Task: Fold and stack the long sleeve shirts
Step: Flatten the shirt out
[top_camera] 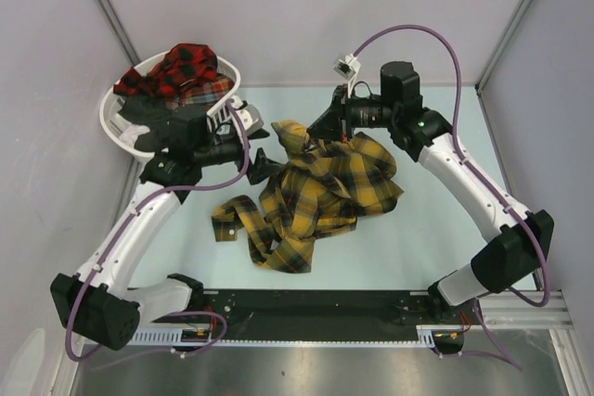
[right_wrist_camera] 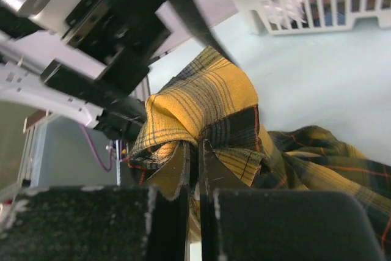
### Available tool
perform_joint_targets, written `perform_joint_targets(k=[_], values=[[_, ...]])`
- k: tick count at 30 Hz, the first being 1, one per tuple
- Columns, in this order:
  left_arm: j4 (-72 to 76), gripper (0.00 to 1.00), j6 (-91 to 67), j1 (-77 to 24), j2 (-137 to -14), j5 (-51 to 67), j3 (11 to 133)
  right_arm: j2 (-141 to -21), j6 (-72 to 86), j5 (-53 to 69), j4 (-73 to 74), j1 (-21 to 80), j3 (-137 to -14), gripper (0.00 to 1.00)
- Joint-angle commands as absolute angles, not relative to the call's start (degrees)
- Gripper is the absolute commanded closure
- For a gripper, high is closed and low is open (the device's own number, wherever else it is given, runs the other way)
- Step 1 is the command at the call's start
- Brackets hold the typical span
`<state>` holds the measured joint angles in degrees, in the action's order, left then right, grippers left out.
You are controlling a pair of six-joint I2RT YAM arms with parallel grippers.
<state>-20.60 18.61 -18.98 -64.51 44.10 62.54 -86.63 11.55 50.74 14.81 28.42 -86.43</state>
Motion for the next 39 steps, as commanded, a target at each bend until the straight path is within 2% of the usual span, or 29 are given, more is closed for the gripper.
perform_joint_targets(k=[1, 6, 8, 9, 10, 11, 12, 13, 14, 18, 19, 23, 28, 33, 34, 36, 39], values=[[-13.6, 0.01, 21.4, -22.2, -66.6, 46.1, 68.1, -84.0, 6.6, 55.5, 18.4, 29.8, -89.5, 0.99], [-12.6, 0.02, 19.9, -25.7, -70.7, 47.7, 72.2, -85.5, 1.4, 55.6, 22.8, 32.6, -94.7, 0.98], [-13.0, 0.16, 19.3, -27.1, -71.2, 49.7, 73.8, -86.0, 0.8, 55.4, 23.5, 32.0, -96.0, 0.96], [-13.0, 0.41, 18.2, -27.3, -71.9, 49.6, 74.2, -86.0, 0.4, 55.0, 23.8, 30.9, -97.0, 0.93], [-12.3, 0.55, 16.8, -27.2, -72.4, 49.0, 74.5, -85.9, 0.1, 54.1, 24.2, 29.9, -97.5, 0.9], [-12.8, 0.71, 15.8, -27.2, -72.9, 48.4, 76.1, -85.7, 0.2, 53.6, 24.7, 28.9, -97.8, 0.7], [-12.9, 1.0, 14.7, -27.0, -73.6, 46.8, 77.1, -85.3, -1.2, 53.3, 25.6, 27.7, -98.4, 0.58], [-12.4, 1.0, 13.3, -26.1, -75.1, 43.8, 78.0, -84.6, -1.5, 52.9, 26.6, 23.9, -98.2, 0.43], [-12.2, 1.0, 11.0, -25.4, -75.8, 43.7, 80.6, -83.9, -1.7, 52.5, 26.8, 21.6, -97.3, 0.21], [-9.5, 1.0, 5.5, -22.2, -80.2, 39.9, 88.0, -76.3, -3.3, 50.9, 23.6, 8.2, -85.5, 0.02], [-7.8, 1.0, 3.4, -21.8, -81.1, 37.9, 89.5, -73.5, -4.6, 50.4, 23.4, 3.9, -80.4, 0.01], [-4.4, 1.0, -2.5, -21.7, -87.7, 26.7, 98.6, -67.1, -9.7, 46.1, 22.7, -2.9, -67.6, 0.0], [-2.9, 1.0, -5.5, -22.8, -93.1, 24.2, 104.6, -59.6, -3.5, 43.0, 14.8, -5.1, -51.6, 0.0], [-2.3, 1.0, -5.4, -23.2, -96.4, 21.7, 107.7, -48.3, 0.9, 38.9, 3.1, -0.2, -37.0, 0.0], [-2.2, 1.0, -5.3, -23.2, -96.8, 21.4, 108.0, -47.3, 0.2, 33.9, 2.5, 2.8, -35.8, 0.0], [-1.9, 1.0, -5.3, -23.2, -97.4, 21.3, 109.2, -47.0, -1.8, 28.8, 0.5, 7.6, -33.4, 0.01], [-2.3, 1.0, -4.9, -23.1, -98.3, 20.1, 111.1, -49.1, -2.1, 25.8, -4.9, 9.1, -31.3, 0.06]])
